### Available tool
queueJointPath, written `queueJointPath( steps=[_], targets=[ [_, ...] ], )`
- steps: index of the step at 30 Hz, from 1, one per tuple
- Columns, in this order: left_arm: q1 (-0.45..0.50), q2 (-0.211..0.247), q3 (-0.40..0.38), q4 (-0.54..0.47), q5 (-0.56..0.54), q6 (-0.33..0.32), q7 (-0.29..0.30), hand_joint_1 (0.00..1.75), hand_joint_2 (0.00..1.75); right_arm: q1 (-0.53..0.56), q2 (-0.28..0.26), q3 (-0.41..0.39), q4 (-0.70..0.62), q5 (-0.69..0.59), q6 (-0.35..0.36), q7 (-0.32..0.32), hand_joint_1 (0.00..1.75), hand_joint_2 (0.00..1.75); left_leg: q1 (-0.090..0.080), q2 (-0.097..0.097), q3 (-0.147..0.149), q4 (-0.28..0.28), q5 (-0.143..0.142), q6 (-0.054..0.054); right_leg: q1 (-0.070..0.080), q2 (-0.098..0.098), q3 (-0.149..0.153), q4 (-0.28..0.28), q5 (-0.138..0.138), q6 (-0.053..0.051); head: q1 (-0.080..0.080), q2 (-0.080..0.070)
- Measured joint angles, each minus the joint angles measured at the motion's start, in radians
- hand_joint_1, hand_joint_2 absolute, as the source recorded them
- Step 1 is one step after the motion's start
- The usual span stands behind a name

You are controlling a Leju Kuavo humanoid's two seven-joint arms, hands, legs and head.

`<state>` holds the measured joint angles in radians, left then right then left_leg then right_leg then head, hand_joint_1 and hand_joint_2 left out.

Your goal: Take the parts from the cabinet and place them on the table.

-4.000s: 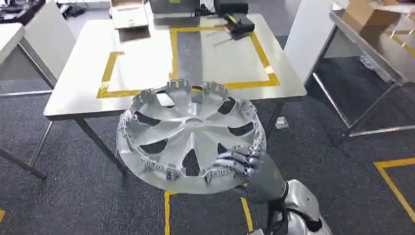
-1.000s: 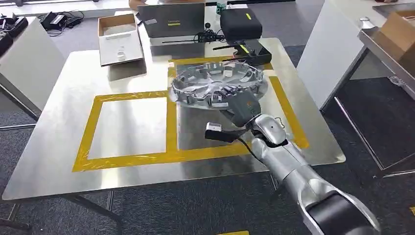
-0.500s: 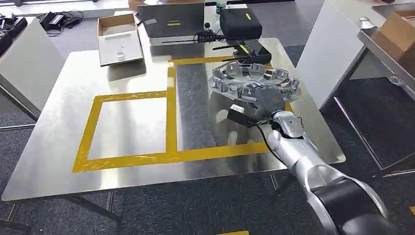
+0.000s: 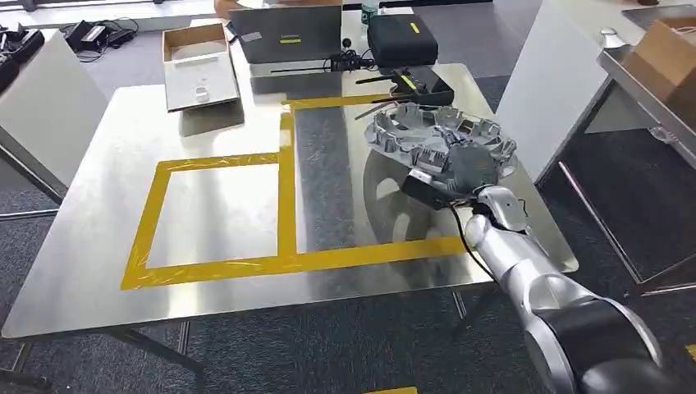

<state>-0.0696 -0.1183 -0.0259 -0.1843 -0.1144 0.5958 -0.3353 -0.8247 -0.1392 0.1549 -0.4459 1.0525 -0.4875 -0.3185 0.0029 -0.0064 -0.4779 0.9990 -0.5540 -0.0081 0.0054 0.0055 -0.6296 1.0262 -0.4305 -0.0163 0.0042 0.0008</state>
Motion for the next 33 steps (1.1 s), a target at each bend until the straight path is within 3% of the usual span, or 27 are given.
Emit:
queueJointPath(
  steps=[14,28,33],
  targets=[
    [-0.002,0.0,0.0,0.0,0.02,-0.008,0.011,0.0,0.0,-0.025,0.0,-0.04,0.0,-0.011,0.011,-0.064,0.0,0.0,0.0,0.0,0.002,0.0,0.0,0.0,0.0,0.0,0.002,0.0,0.0,0.0,0.0,0.0],
    [-0.004,0.0,0.001,0.0,0.019,-0.021,0.006,0.0,0.0,-0.034,0.002,-0.055,-0.003,-0.012,0.012,-0.084,0.0,0.0,0.0,0.0,0.003,0.0,0.0,0.0,0.0,0.0,0.004,0.0,0.0,0.0,0.0,0.0],
    [-0.004,0.001,0.001,0.0,0.024,-0.028,0.006,0.0,0.0,-0.034,0.012,-0.056,-0.006,-0.007,0.014,-0.08,0.0,0.0,-0.008,0.0,0.001,0.006,-0.002,0.007,-0.006,0.0,0.004,-0.003,0.005,0.009,0.0,0.0]
  ],
)
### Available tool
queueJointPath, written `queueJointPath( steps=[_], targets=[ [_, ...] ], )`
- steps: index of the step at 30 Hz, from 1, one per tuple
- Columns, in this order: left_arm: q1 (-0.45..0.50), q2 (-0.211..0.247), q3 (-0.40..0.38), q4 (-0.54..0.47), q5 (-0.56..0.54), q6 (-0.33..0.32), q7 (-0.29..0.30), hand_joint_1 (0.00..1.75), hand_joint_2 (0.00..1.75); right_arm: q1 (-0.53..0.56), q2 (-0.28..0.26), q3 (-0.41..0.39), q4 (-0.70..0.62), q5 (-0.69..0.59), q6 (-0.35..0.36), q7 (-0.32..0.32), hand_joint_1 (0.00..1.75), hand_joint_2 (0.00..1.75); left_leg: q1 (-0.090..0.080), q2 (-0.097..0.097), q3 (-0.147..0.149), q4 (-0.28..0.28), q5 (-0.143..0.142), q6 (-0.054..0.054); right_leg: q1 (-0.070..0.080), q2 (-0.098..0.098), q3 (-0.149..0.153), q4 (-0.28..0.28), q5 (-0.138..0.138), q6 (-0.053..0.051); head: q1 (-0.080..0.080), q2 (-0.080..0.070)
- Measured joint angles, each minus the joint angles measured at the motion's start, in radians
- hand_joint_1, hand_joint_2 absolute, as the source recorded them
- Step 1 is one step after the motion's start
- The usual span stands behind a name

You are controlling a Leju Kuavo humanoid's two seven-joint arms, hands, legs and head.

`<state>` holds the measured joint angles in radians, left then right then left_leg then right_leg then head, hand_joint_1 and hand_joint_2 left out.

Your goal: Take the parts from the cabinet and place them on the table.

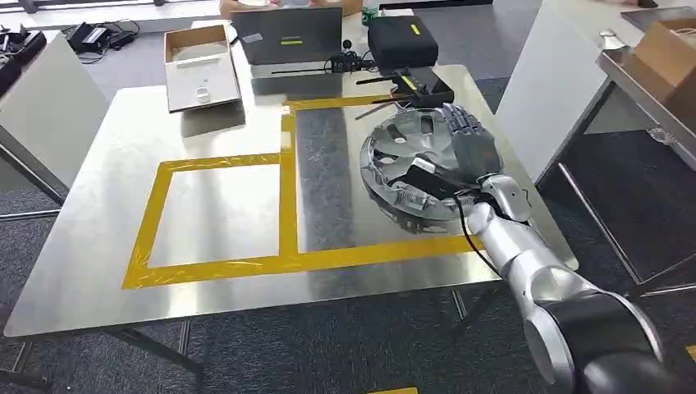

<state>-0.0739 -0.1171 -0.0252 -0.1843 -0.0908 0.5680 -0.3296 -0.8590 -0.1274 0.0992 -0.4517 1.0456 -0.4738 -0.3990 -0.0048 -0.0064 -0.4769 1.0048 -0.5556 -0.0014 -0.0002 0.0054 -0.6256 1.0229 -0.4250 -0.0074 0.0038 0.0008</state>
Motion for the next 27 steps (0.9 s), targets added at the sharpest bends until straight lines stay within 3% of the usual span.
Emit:
queueJointPath(
  steps=[2,3,4,5,7,8,9,10,12,13,14,16,18,19,20,22,23,24,25,26,27],
  targets=[
    [-0.001,0.001,0.0,0.0,0.001,0.0,0.0,0.0,0.0,-0.001,0.003,0.0,-0.006,0.001,0.001,0.0,0.0,0.0,-0.003,0.0,-0.001,-0.002,0.009,0.008,-0.003,0.001,0.002,-0.006,0.008,0.008,0.0,0.0],
    [-0.003,0.0,0.0,0.0,0.001,0.0,0.0,0.0,0.0,-0.003,0.004,0.0,-0.009,0.003,0.001,0.0,0.0,0.0,0.007,0.001,0.003,-0.02,0.023,0.014,0.006,0.003,0.005,-0.012,0.013,0.014,0.0,0.0],
    [-0.004,-0.002,0.0,0.0,0.002,0.001,0.0,0.0,0.0,-0.003,0.004,-0.001,-0.011,0.004,0.0,0.0,0.0,0.0,0.013,0.007,0.016,-0.03,0.034,0.017,0.001,0.001,0.001,-0.002,-0.002,0.017,0.0,0.0],
    [-0.006,-0.002,0.0,-0.001,0.003,0.001,0.0,0.0,0.0,-0.008,0.004,-0.001,-0.011,0.005,0.002,0.0,0.0,0.0,0.016,0.007,0.012,-0.034,0.04,0.022,0.0,0.0,-0.024,0.048,-0.039,0.022,0.005,0.0],
    [-0.006,-0.004,0.0,-0.001,0.003,0.001,0.0,0.0,0.0,-0.005,0.004,-0.001,-0.011,0.005,0.005,0.002,0.0,0.0,0.018,0.007,0.007,-0.033,0.041,0.022,-0.009,0.0,-0.091,0.204,-0.109,0.035,0.006,0.0],
    [-0.005,-0.004,0.0,-0.001,0.003,0.001,0.0,0.0,0.0,0.001,0.004,-0.002,-0.011,0.005,0.009,0.003,0.0,0.0,0.021,0.008,0.005,-0.031,0.041,0.021,-0.015,0.0,-0.123,0.272,-0.128,0.041,0.006,0.0],
    [-0.004,-0.004,0.0,0.0,0.003,0.001,0.0,0.0,0.0,0.006,0.004,-0.002,-0.011,0.005,0.012,0.003,0.0,0.0,0.024,0.008,0.003,-0.028,0.041,0.02,-0.02,-0.001,-0.134,0.294,-0.121,0.047,0.006,0.0],
    [-0.004,-0.004,0.0,0.0,0.003,0.001,0.0,0.0,0.0,0.01,0.004,-0.002,-0.011,0.006,0.013,0.003,0.0,0.0,0.029,0.007,0.002,-0.024,0.038,0.016,-0.026,-0.001,-0.122,0.267,-0.091,0.053,0.006,0.0],
    [-0.004,-0.004,0.0,0.0,0.003,0.001,0.0,0.0,0.0,0.009,0.004,-0.002,-0.011,0.006,0.014,0.0,0.0,0.0,0.041,0.007,0.0,-0.009,0.028,-0.001,-0.039,-0.004,-0.042,0.109,-0.001,0.068,0.006,0.0],
    [-0.004,-0.003,0.0,0.0,0.003,0.001,0.0,0.0,0.0,0.01,0.004,-0.003,-0.011,0.005,0.016,-0.001,0.0,0.0,0.043,0.006,-0.005,0.003,0.019,-0.013,-0.046,-0.009,-0.005,0.027,0.007,0.08,0.007,0.0],
    [-0.005,0.0,0.002,0.0,0.003,0.001,0.0,0.0,0.0,0.008,0.004,-0.004,-0.011,0.005,0.018,-0.002,0.0,0.0,0.04,0.004,-0.024,0.009,0.015,-0.022,-0.031,-0.003,0.009,0.03,-0.009,0.075,0.014,0.0],
    [-0.003,-0.002,0.002,0.0,0.003,0.001,-0.004,0.0,0.0,0.015,0.004,-0.005,-0.01,0.005,0.021,-0.001,0.0,0.0,0.034,0.002,-0.027,0.016,0.013,-0.033,-0.033,-0.001,-0.006,0.026,-0.022,0.04,0.012,0.0],
    [0.0,-0.001,0.002,0.0,0.0,0.001,-0.006,0.0,0.0,0.017,0.003,-0.005,-0.011,0.003,0.019,-0.004,0.0,0.0,0.039,0.003,-0.028,0.012,0.014,-0.047,-0.033,0.0,-0.014,0.028,-0.02,0.022,0.011,0.0],
    [0.001,0.0,0.002,0.0,-0.004,0.0,-0.006,0.0,0.0,0.018,0.003,-0.007,-0.011,0.001,0.018,-0.005,0.0,0.0,0.04,0.004,-0.029,0.025,0.001,-0.05,-0.035,-0.001,-0.013,0.025,-0.017,0.013,0.011,0.0],
    [0.001,0.002,0.002,0.0,-0.007,-0.001,-0.006,0.0,0.0,0.018,0.002,-0.011,-0.011,-0.002,0.018,-0.007,0.0,0.0,0.04,0.005,-0.046,0.062,-0.029,-0.048,-0.033,-0.001,-0.015,0.024,-0.016,0.006,0.011,0.0],
    [0.001,0.002,0.002,0.0,-0.014,-0.002,-0.003,0.0,0.0,0.026,0.001,-0.016,-0.011,-0.004,0.018,-0.01,0.0,0.0,0.034,0.005,-0.113,0.211,-0.109,-0.045,-0.027,-0.002,-0.02,0.024,-0.011,-0.002,0.008,0.0],
    [0.001,0.002,0.002,0.001,-0.016,-0.003,0.0,0.0,0.0,0.033,0.0,-0.017,-0.011,-0.005,0.018,-0.013,0.0,0.0,0.033,0.005,-0.149,0.285,-0.137,-0.044,-0.022,-0.002,-0.024,0.024,-0.009,-0.006,0.008,0.0],
    [0.002,0.002,0.002,0.001,-0.017,-0.004,0.003,0.0,0.0,0.039,-0.002,-0.019,-0.011,-0.006,0.018,-0.016,0.0,0.0,0.031,0.005,-0.173,0.333,-0.147,-0.041,-0.017,-0.002,-0.029,0.025,-0.006,-0.01,0.008,0.0],
    [0.004,0.002,0.002,0.001,-0.019,-0.004,0.003,0.0,0.0,0.045,-0.003,-0.022,-0.011,-0.008,0.018,-0.017,0.0,0.0,0.028,0.005,-0.172,0.331,-0.129,-0.035,-0.012,-0.002,-0.032,0.025,-0.003,-0.012,0.008,0.0],
    [0.004,0.003,0.002,0.002,-0.021,-0.004,0.004,0.0,0.0,0.047,-0.004,-0.023,-0.011,-0.008,0.018,-0.017,0.0,0.0,0.023,0.005,-0.15,0.285,-0.088,-0.027,-0.01,-0.001,-0.034,0.025,0.001,-0.013,0.008,0.0],
    [0.003,0.005,0.002,0.002,-0.024,-0.004,0.005,0.0,0.0,0.049,-0.007,-0.027,-0.011,-0.008,0.017,-0.017,0.0,0.0,0.018,0.005,-0.108,0.201,-0.038,-0.016,-0.007,0.0,-0.035,0.025,0.005,-0.012,0.008,0.0]
  ],
)
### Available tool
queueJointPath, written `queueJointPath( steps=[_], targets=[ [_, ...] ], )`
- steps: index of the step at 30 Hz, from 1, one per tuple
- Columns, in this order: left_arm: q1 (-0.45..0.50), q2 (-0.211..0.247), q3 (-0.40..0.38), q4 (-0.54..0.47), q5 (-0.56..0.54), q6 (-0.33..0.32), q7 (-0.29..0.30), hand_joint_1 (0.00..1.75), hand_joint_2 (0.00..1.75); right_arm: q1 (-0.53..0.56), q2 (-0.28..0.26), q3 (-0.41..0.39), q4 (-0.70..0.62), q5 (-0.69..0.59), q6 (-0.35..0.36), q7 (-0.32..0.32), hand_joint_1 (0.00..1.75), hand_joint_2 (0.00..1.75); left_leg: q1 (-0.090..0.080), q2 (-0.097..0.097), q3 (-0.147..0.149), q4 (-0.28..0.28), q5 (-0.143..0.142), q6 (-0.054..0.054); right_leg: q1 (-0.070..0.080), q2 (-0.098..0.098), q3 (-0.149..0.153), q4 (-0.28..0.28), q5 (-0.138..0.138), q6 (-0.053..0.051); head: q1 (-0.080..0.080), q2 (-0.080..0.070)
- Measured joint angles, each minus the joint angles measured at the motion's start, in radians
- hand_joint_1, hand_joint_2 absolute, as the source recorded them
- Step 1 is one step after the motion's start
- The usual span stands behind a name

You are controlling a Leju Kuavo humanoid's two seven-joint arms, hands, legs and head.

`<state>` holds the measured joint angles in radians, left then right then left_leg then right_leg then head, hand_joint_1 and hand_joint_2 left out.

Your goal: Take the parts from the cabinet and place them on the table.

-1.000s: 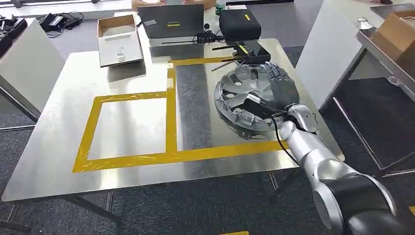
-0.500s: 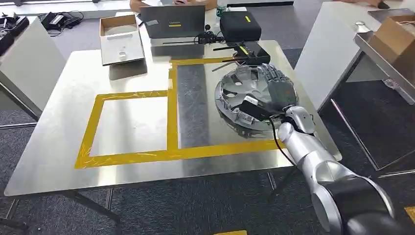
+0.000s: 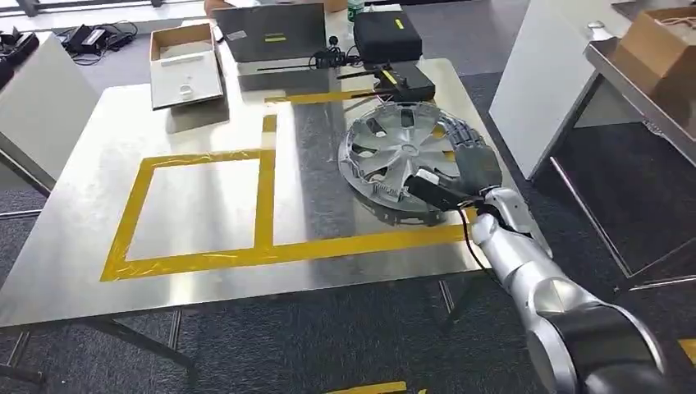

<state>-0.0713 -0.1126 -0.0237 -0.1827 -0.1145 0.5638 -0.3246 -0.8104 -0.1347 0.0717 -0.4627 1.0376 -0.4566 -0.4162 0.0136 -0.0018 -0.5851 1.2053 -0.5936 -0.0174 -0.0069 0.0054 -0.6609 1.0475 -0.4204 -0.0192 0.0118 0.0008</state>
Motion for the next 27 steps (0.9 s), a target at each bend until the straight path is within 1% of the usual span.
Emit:
queueJointPath(
  steps=[1,2,3,4,5,6,7,8,9,10,11,12,13,14,15,16,17,18,19,20,21,22,23,24,25,26,27],
  targets=[
    [-0.002,0.002,0.0,0.0,-0.005,-0.002,0.002,0.0,0.0,0.002,-0.003,-0.004,0.0,0.0,-0.001,0.0,0.0,0.0,-0.006,0.0,0.051,-0.099,0.041,0.013,0.001,0.0,0.0,0.0,0.004,0.002,0.0,0.0],
    [-0.005,0.005,0.0,0.0,-0.008,-0.003,0.006,0.0,0.0,0.005,-0.005,-0.005,-0.002,-0.001,-0.003,-0.001,0.0,0.0,-0.013,0.0,0.082,-0.164,0.033,0.023,0.001,0.0,-0.002,0.0,0.007,0.007,0.0,0.0],
    [-0.005,0.005,0.0,0.0,-0.012,-0.005,0.007,0.0,0.0,0.006,-0.01,-0.006,-0.002,-0.002,-0.005,-0.002,0.0,0.0,-0.015,0.003,0.083,-0.16,0.051,0.013,0.002,-0.001,-0.003,-0.002,0.015,0.013,0.002,0.0],
    [-0.006,0.005,0.0,0.0,-0.013,-0.006,0.008,0.0,0.0,0.009,-0.011,-0.007,-0.002,-0.002,-0.005,-0.003,0.0,0.0,-0.019,0.0,0.078,-0.166,0.051,0.014,0.001,-0.001,-0.004,-0.002,0.02,0.019,0.0,0.0],
    [-0.006,0.005,-0.001,0.0,-0.013,-0.006,0.01,0.0,0.0,0.011,-0.014,-0.008,-0.003,-0.003,-0.005,-0.003,0.0,0.0,-0.021,0.0,0.069,-0.165,0.052,0.02,-0.003,-0.001,-0.005,-0.006,0.028,0.027,0.001,0.0],
    [-0.005,0.005,-0.001,-0.001,-0.014,-0.006,0.01,0.0,0.0,0.013,-0.014,-0.008,-0.005,-0.003,-0.006,-0.003,0.0,0.0,-0.021,0.001,0.065,-0.168,0.06,0.027,-0.002,-0.001,-0.005,-0.013,0.036,0.035,0.0,0.0],
    [-0.006,0.002,-0.001,0.0,-0.015,-0.006,0.01,0.0,0.0,0.015,-0.019,-0.01,-0.008,-0.003,-0.006,-0.004,0.0,0.0,-0.009,0.004,0.061,-0.185,0.078,0.037,-0.002,0.0,-0.012,-0.011,0.039,0.041,0.0,0.0],
    [-0.011,0.004,-0.001,-0.001,-0.016,-0.006,0.01,0.0,0.0,0.016,-0.024,-0.012,-0.009,-0.004,-0.005,-0.004,0.0,0.0,-0.011,0.006,0.058,-0.188,0.09,0.042,-0.002,-0.001,-0.022,0.004,0.007,0.047,0.002,0.0],
    [-0.012,0.004,-0.001,-0.002,-0.016,-0.006,0.01,0.0,0.0,0.016,-0.027,-0.013,-0.01,-0.004,-0.004,-0.004,0.0,0.0,-0.011,0.005,0.048,-0.189,0.1,0.048,-0.003,-0.001,-0.039,0.048,-0.044,0.051,0.009,0.0],
    [-0.012,0.002,-0.001,-0.002,-0.017,-0.006,0.01,0.0,0.0,0.015,-0.03,-0.013,-0.01,-0.006,-0.005,-0.003,0.0,0.0,-0.011,0.005,0.033,-0.189,0.112,0.049,-0.004,-0.001,-0.065,0.13,-0.105,0.057,0.011,0.0],
    [-0.012,0.002,-0.001,-0.002,-0.018,-0.006,0.01,0.0,0.0,0.018,-0.03,-0.014,-0.01,-0.005,-0.004,-0.004,0.0,0.0,-0.011,0.005,0.022,-0.187,0.12,0.049,-0.004,-0.001,-0.085,0.201,-0.143,0.061,0.011,0.0],
    [-0.011,0.0,-0.002,-0.002,-0.019,-0.007,0.011,0.0,0.0,0.023,-0.03,-0.015,-0.01,-0.005,-0.004,-0.004,0.0,0.0,-0.011,0.006,0.01,-0.185,0.127,0.049,-0.004,-0.001,-0.097,0.26,-0.162,0.064,0.011,0.0],
    [-0.012,0.0,-0.002,-0.002,-0.019,-0.008,0.011,0.0,0.0,0.027,-0.03,-0.017,-0.01,-0.005,-0.005,-0.004,0.0,0.0,-0.011,0.007,-0.002,-0.181,0.133,0.048,-0.005,-0.001,-0.092,0.278,-0.158,0.065,0.011,0.0],
    [-0.012,0.0,-0.002,-0.002,-0.022,-0.009,0.014,0.0,0.0,0.03,-0.03,-0.02,-0.01,-0.006,-0.005,-0.004,0.0,0.0,-0.011,0.007,-0.014,-0.176,0.139,0.046,-0.006,-0.002,-0.064,0.249,-0.136,0.065,0.011,0.0],
    [-0.012,0.0,-0.002,-0.002,-0.022,-0.009,0.014,0.0,0.0,0.03,-0.031,-0.023,-0.01,-0.006,-0.006,-0.005,0.0,0.0,-0.01,0.007,-0.024,-0.171,0.143,0.044,-0.007,-0.002,-0.013,0.181,-0.106,0.064,0.011,0.0],
    [-0.013,-0.002,-0.002,-0.002,-0.022,-0.009,0.016,0.0,0.0,0.03,-0.032,-0.024,-0.013,-0.006,-0.006,-0.006,0.0,0.0,-0.01,0.008,-0.033,-0.165,0.146,0.04,-0.009,-0.002,0.052,0.085,-0.079,0.063,0.011,0.0],
    [-0.013,-0.002,-0.002,-0.002,-0.024,-0.009,0.016,0.0,0.0,0.029,-0.034,-0.026,-0.017,-0.006,-0.006,-0.008,0.0,0.0,-0.01,0.008,-0.038,-0.159,0.149,0.036,-0.009,-0.003,0.102,0.002,-0.09,0.06,0.011,0.0],
    [-0.014,-0.002,-0.002,-0.002,-0.025,-0.009,0.017,0.0,0.0,0.03,-0.035,-0.027,-0.021,-0.006,-0.006,-0.01,0.0,0.0,-0.013,0.006,-0.044,-0.159,0.155,0.028,0.001,0.0,0.106,0.001,-0.085,0.048,0.01,0.0],
    [-0.015,-0.003,-0.002,-0.002,-0.025,-0.009,0.016,0.0,0.0,0.031,-0.039,-0.028,-0.021,-0.007,-0.006,-0.013,0.0,0.0,-0.013,0.006,-0.043,-0.159,0.159,0.023,0.002,0.002,0.1,0.001,-0.076,0.039,0.012,0.0],
    [-0.016,-0.003,-0.002,-0.002,-0.025,-0.009,0.017,0.0,0.0,0.03,-0.042,-0.029,-0.021,-0.01,-0.006,-0.014,0.0,0.0,-0.012,0.005,-0.047,-0.158,0.164,0.016,0.003,0.001,0.098,-0.005,-0.08,0.031,0.012,0.0],
    [-0.015,-0.003,-0.002,-0.002,-0.026,-0.009,0.018,0.0,0.0,0.03,-0.042,-0.029,-0.022,-0.012,-0.006,-0.016,0.0,0.0,-0.011,0.005,-0.047,-0.163,0.172,0.01,0.006,0.001,0.094,-0.006,-0.075,0.024,0.011,0.0],
    [-0.014,-0.002,-0.002,-0.002,-0.026,-0.009,0.019,0.0,0.0,0.031,-0.042,-0.029,-0.023,-0.012,-0.006,-0.019,0.0,0.0,-0.015,0.004,-0.055,-0.164,0.177,0.002,-0.002,0.0,0.089,-0.013,-0.063,0.013,0.011,0.0],
    [-0.015,-0.001,-0.002,-0.002,-0.027,-0.01,0.019,0.0,0.0,0.03,-0.042,-0.029,-0.024,-0.012,-0.007,-0.021,0.0,0.0,-0.01,0.003,-0.063,-0.151,0.156,-0.003,-0.004,-0.003,0.08,-0.017,-0.051,0.006,0.01,0.0],
    [-0.015,-0.001,-0.002,-0.002,-0.029,-0.01,0.019,0.0,0.0,0.031,-0.042,-0.029,-0.026,-0.013,-0.008,-0.02,0.0,0.0,-0.01,0.002,-0.078,-0.112,0.103,-0.005,-0.005,-0.003,0.069,-0.019,-0.042,-0.004,0.007,0.0],
    [-0.016,-0.001,-0.002,-0.002,-0.032,-0.01,0.019,0.0,0.0,0.031,-0.042,-0.029,-0.028,-0.013,-0.008,-0.02,0.0,0.0,-0.009,0.002,-0.098,-0.046,0.042,-0.009,-0.005,-0.003,0.056,-0.019,-0.032,-0.005,0.004,0.0],
    [-0.017,-0.001,-0.002,-0.002,-0.033,-0.01,0.02,0.0,0.0,0.031,-0.043,-0.029,-0.028,-0.013,-0.009,-0.02,0.0,0.0,-0.008,0.002,-0.119,0.017,0.0,-0.011,-0.004,-0.003,0.046,-0.019,-0.024,-0.006,0.003,0.0],
    [-0.017,-0.001,-0.002,-0.002,-0.034,-0.01,0.023,0.0,0.0,0.032,-0.044,-0.029,-0.028,-0.013,-0.009,-0.02,0.0,0.0,-0.008,0.002,-0.135,0.099,-0.036,-0.014,-0.004,-0.003,0.03,-0.018,-0.012,-0.005,0.004,0.0]
  ],
)
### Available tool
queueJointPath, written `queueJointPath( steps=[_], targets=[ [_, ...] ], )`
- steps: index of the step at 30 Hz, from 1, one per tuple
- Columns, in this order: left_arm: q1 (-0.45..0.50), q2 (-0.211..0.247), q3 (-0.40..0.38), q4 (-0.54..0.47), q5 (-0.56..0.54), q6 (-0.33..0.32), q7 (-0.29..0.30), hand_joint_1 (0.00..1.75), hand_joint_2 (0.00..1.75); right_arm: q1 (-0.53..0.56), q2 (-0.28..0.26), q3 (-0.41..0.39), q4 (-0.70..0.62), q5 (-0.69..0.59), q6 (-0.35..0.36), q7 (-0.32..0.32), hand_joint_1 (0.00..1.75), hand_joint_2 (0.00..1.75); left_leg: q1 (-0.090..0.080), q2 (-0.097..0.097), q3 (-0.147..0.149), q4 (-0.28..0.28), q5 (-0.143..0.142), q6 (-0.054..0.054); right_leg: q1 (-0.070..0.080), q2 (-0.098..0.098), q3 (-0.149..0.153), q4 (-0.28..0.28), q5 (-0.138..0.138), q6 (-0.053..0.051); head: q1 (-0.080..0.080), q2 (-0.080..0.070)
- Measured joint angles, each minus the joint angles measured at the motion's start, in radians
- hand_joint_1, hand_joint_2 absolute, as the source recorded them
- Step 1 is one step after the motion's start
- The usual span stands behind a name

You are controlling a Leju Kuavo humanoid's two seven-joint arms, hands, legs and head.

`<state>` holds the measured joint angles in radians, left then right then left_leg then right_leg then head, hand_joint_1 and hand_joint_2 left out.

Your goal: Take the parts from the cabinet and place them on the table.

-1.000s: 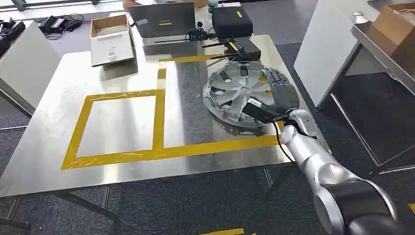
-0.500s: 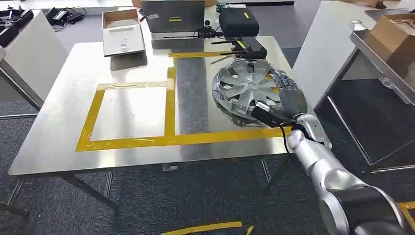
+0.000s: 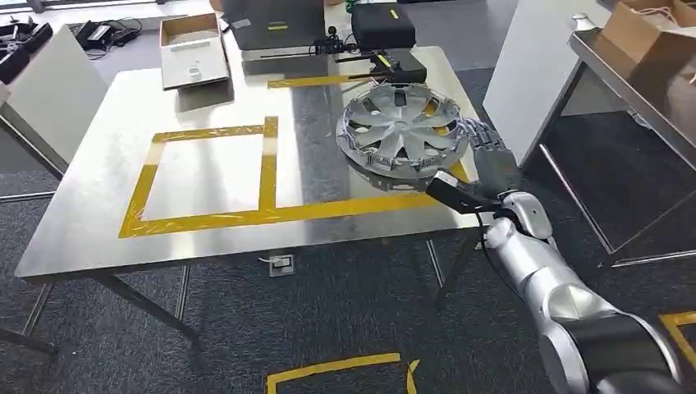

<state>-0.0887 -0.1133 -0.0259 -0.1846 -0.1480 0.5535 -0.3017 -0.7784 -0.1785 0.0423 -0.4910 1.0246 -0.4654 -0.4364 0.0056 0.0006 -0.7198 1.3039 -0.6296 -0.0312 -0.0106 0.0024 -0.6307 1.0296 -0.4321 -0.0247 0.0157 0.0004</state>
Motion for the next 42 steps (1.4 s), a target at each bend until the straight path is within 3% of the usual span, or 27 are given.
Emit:
queueJointPath(
  steps=[2,4,5,6,7,10,11,14,15,16,17,19,20,21,22,25,26,28,30,31,33,35,36,37,38,41,42],
  targets=[
    [-0.001,0.0,0.0,0.0,0.0,0.0,0.002,0.0,0.0,0.003,-0.002,0.0,0.0,0.0,0.0,0.0,0.0,0.0,0.0,0.0,0.023,0.026,0.032,0.001,0.0,0.0,-0.027,0.001,0.021,0.003,0.0,0.0],
    [-0.003,0.0,0.0,0.0,-0.002,-0.002,0.006,0.0,0.0,0.006,-0.005,0.0,0.0,0.0,0.0,0.0,0.0,0.0,0.0,0.0,0.106,-0.077,0.1,0.006,0.0,0.001,-0.049,0.002,0.039,0.008,0.0,0.0],
    [-0.007,0.0,0.0,-0.001,-0.003,-0.006,0.008,0.0,0.0,0.006,-0.006,0.0,-0.001,0.001,0.0,0.0,0.0,0.0,0.0,0.0,0.179,-0.177,0.11,0.013,0.0,0.001,-0.059,0.004,0.051,0.014,0.0,0.0],
    [-0.01,0.0,-0.001,-0.002,-0.003,-0.007,0.01,0.0,0.0,0.007,-0.01,0.0,-0.005,0.001,0.0,0.0,0.0,0.0,-0.002,-0.001,0.224,-0.255,0.063,0.019,0.002,0.0,-0.065,0.003,0.06,0.021,0.0,0.0],
    [-0.011,-0.001,-0.001,-0.003,-0.005,-0.008,0.011,0.0,0.0,0.007,-0.014,0.0,-0.007,0.001,0.0,0.0,0.0,0.0,-0.009,-0.003,0.236,-0.269,0.069,0.024,0.002,-0.001,-0.063,0.001,0.068,0.028,0.003,0.0],
    [-0.011,-0.002,-0.002,-0.003,-0.006,-0.009,0.014,0.0,0.0,0.008,-0.015,0.0,-0.008,0.001,0.002,0.0,0.0,0.0,-0.012,-0.003,0.216,-0.276,0.087,0.044,0.0,-0.001,-0.06,-0.016,0.099,0.049,0.002,0.0],
    [-0.012,-0.003,-0.003,-0.003,-0.006,-0.009,0.016,0.0,0.0,0.011,-0.02,-0.001,-0.008,0.001,0.003,0.0,0.0,0.0,-0.006,0.002,0.205,-0.283,0.106,0.057,-0.005,-0.001,-0.067,-0.012,0.087,0.055,0.0,0.0],
    [-0.011,-0.005,-0.005,-0.004,-0.006,-0.009,0.018,0.0,0.0,0.012,-0.027,-0.002,-0.008,0.001,0.006,0.0,0.0,0.0,-0.007,0.004,0.164,-0.283,0.145,0.072,-0.005,0.0,-0.119,0.149,-0.094,0.067,0.003,0.0],
    [-0.01,-0.006,-0.006,-0.004,-0.006,-0.009,0.018,0.0,0.0,0.014,-0.027,-0.003,-0.008,0.002,0.008,0.0,0.0,0.0,-0.007,0.005,0.147,-0.281,0.158,0.073,-0.005,0.0,-0.135,0.23,-0.132,0.07,0.003,0.0],
    [-0.01,-0.006,-0.006,-0.004,-0.006,-0.009,0.018,0.0,0.0,0.016,-0.027,-0.003,-0.008,0.001,0.009,0.0,0.0,0.0,-0.007,0.005,0.131,-0.28,0.169,0.072,-0.005,0.0,-0.141,0.286,-0.137,0.072,0.003,0.0],
    [-0.009,-0.006,-0.006,-0.004,-0.006,-0.009,0.018,0.0,0.0,0.019,-0.027,-0.004,-0.008,0.001,0.009,0.0,0.0,0.0,-0.007,0.005,0.114,-0.276,0.18,0.071,-0.005,0.0,-0.13,0.304,-0.114,0.071,0.003,0.0],
    [-0.009,-0.007,-0.007,-0.004,-0.006,-0.009,0.018,0.0,0.0,0.021,-0.027,-0.009,-0.01,0.001,0.008,0.0,0.0,0.0,-0.007,0.005,0.084,-0.27,0.198,0.068,-0.005,-0.001,-0.044,0.217,-0.047,0.066,0.003,0.0],
    [-0.009,-0.008,-0.007,-0.004,-0.006,-0.009,0.018,0.0,0.0,0.021,-0.027,-0.009,-0.01,0.001,0.007,0.0,0.0,0.0,-0.008,0.004,0.076,-0.268,0.203,0.066,-0.004,-0.001,-0.005,0.167,-0.037,0.063,0.003,0.0],
    [-0.009,-0.011,-0.007,-0.005,-0.006,-0.009,0.018,0.0,0.0,0.019,-0.027,-0.01,-0.019,0.001,0.006,0.0,0.0,0.0,-0.009,0.005,0.064,-0.264,0.214,0.06,0.001,0.0,0.084,0.036,-0.078,0.052,0.003,0.0],
    [-0.01,-0.012,-0.007,-0.004,-0.006,-0.009,0.018,0.0,0.0,0.019,-0.027,-0.011,-0.026,0.002,0.004,-0.001,0.0,0.0,-0.011,0.004,0.06,-0.263,0.221,0.053,0.006,0.0,0.11,-0.015,-0.098,0.048,0.001,0.0],
    [-0.009,-0.014,-0.007,-0.004,-0.006,-0.009,0.018,0.0,0.0,0.017,-0.026,-0.015,-0.027,0.007,0.005,0.002,0.0,0.0,-0.007,0.003,0.061,-0.279,0.25,0.035,0.014,0.001,0.098,-0.011,-0.073,0.03,0.007,0.0],
    [-0.006,-0.013,-0.007,-0.004,-0.006,-0.008,0.018,0.0,0.0,0.018,-0.024,-0.016,-0.029,0.008,0.007,0.002,0.0,0.0,-0.01,0.001,0.055,-0.278,0.252,0.028,0.002,-0.002,0.092,-0.021,-0.058,0.021,0.007,0.0],
    [-0.004,-0.011,-0.007,-0.004,-0.006,-0.008,0.017,0.0,0.0,0.017,-0.021,-0.016,-0.031,0.01,0.008,0.001,0.0,0.0,-0.005,-0.002,0.03,-0.213,0.15,0.014,-0.001,-0.006,0.069,-0.025,-0.034,0.006,0.002,0.0],
    [-0.005,-0.009,-0.007,-0.004,-0.006,-0.008,0.017,0.0,0.0,0.018,-0.019,-0.016,-0.031,0.01,0.009,0.0,0.0,0.0,0.0,-0.002,-0.012,-0.063,0.043,0.004,-0.001,-0.006,0.04,-0.024,-0.012,0.007,0.0,0.0],
    [-0.005,-0.008,-0.007,-0.004,-0.006,-0.009,0.017,0.0,0.0,0.02,-0.019,-0.017,-0.031,0.01,0.009,0.0,0.0,0.0,0.001,-0.001,-0.02,-0.003,0.026,0.001,-0.001,-0.006,0.026,-0.023,0.0,0.008,0.0,0.0],
    [-0.005,-0.007,-0.007,-0.004,-0.008,-0.009,0.017,0.0,0.0,0.027,-0.019,-0.018,-0.031,0.01,0.009,0.0,0.0,0.0,0.004,-0.001,0.011,0.015,0.078,-0.003,-0.002,-0.006,-0.003,-0.022,0.023,0.013,0.0,0.0],
    [-0.007,-0.005,-0.007,-0.005,-0.01,-0.011,0.017,0.0,0.0,0.03,-0.019,-0.018,-0.032,0.009,0.008,0.0,0.0,0.0,0.007,-0.001,0.109,-0.106,0.138,-0.005,-0.007,-0.006,-0.031,-0.02,0.045,0.023,0.0,0.0],
    [-0.009,-0.006,-0.007,-0.005,-0.011,-0.011,0.017,0.0,0.0,0.03,-0.019,-0.018,-0.034,0.009,0.008,0.0,0.0,0.0,0.01,-0.002,0.171,-0.191,0.128,-0.006,-0.007,-0.005,-0.037,-0.018,0.053,0.031,0.0,0.0],
    [-0.012,-0.006,-0.007,-0.007,-0.011,-0.013,0.017,0.0,0.0,0.03,-0.023,-0.019,-0.042,0.008,0.008,-0.002,0.0,0.0,0.004,-0.005,0.227,-0.277,0.086,-0.001,-0.004,-0.005,-0.049,-0.016,0.063,0.039,-0.002,0.0],
    [-0.011,-0.007,-0.007,-0.008,-0.011,-0.014,0.017,0.0,0.0,0.029,-0.024,-0.022,-0.043,0.007,0.008,-0.004,0.0,0.0,0.002,-0.01,0.214,-0.273,0.092,0.021,-0.005,-0.005,-0.046,-0.023,0.075,0.044,0.001,0.0],
    [-0.012,-0.006,-0.007,-0.007,-0.011,-0.014,0.017,0.0,0.0,0.032,-0.025,-0.026,-0.043,0.007,0.013,-0.006,0.0,0.0,-0.002,-0.012,0.194,-0.279,0.11,0.043,-0.007,-0.003,-0.05,-0.033,0.103,0.064,0.0,0.0],
    [-0.013,-0.006,-0.007,-0.007,-0.011,-0.014,0.016,0.0,0.0,0.034,-0.025,-0.026,-0.043,0.007,0.013,-0.006,0.0,0.0,0.001,-0.007,0.193,-0.279,0.12,0.054,-0.013,-0.003,-0.057,-0.026,0.085,0.067,0.001,0.0]
  ],
)
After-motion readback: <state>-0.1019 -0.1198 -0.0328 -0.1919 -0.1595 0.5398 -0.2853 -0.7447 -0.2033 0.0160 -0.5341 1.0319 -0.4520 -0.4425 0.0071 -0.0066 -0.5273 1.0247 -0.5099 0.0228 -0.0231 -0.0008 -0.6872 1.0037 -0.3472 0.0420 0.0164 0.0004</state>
